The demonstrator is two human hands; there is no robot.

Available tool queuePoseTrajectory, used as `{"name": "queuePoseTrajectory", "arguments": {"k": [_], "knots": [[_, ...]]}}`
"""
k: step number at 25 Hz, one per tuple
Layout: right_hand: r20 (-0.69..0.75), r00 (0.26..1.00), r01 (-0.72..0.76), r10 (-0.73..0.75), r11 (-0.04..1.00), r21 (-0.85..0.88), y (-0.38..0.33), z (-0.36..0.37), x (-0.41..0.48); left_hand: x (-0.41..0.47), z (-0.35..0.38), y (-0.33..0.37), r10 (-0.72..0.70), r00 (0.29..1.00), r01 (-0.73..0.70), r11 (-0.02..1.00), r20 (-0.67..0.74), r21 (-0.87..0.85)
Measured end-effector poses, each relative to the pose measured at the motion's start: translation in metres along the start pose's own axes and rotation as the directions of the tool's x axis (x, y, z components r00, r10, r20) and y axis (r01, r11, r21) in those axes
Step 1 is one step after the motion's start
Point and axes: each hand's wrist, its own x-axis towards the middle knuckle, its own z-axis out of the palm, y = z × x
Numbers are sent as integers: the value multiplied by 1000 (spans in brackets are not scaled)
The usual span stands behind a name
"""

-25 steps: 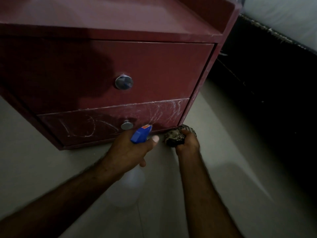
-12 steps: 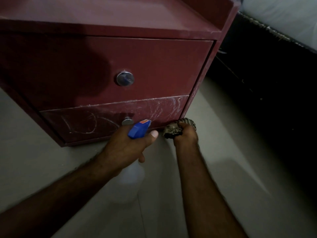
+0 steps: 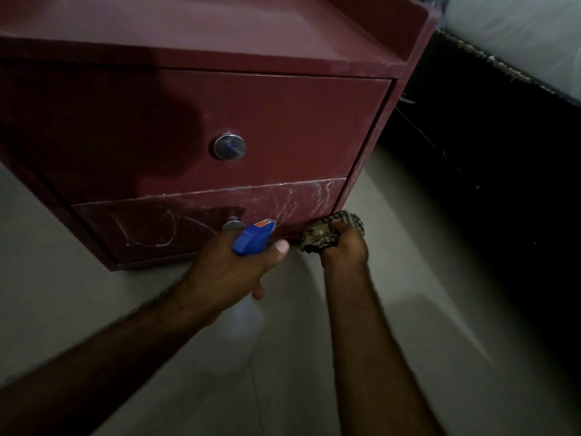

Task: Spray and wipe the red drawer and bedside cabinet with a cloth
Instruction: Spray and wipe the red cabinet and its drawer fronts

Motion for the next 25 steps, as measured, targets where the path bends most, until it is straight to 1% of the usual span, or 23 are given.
{"name": "queuePoseTrajectory", "arguments": {"k": [3,4,8,10,12,14,15,18,21,25], "knots": [[29,995,92,-94,993,70,-9,2,0,1,1,0,20,1000,-20,1000,-7,-10],[29,995,98,-101,992,74,-10,2,-1,1,1,1,20,1000,-20,1000,-8,-21],[12,1000,16,-16,999,40,-7,4,-7,1,1,3,42,999,-42,999,-2,-17],[3,999,44,-44,997,56,-10,9,-10,2,2,3,57,998,-57,998,-10,-23],[12,994,103,-104,991,87,-15,11,-11,2,2,3,56,998,-56,998,-16,-34],[1,987,157,-158,984,81,-19,11,-14,2,2,2,64,998,-64,998,-17,-12],[-8,986,166,-166,984,66,-18,10,-15,1,2,2,70,997,-70,998,-19,-1],[-45,991,128,-126,990,57,-15,11,-17,0,2,6,104,994,-104,995,-12,1],[-48,992,119,-118,992,30,-18,15,-23,0,1,11,120,993,-120,993,-3,12],[-13,980,201,-200,974,104,-34,22,-29,0,0,13,127,992,-127,991,10,27]]}}
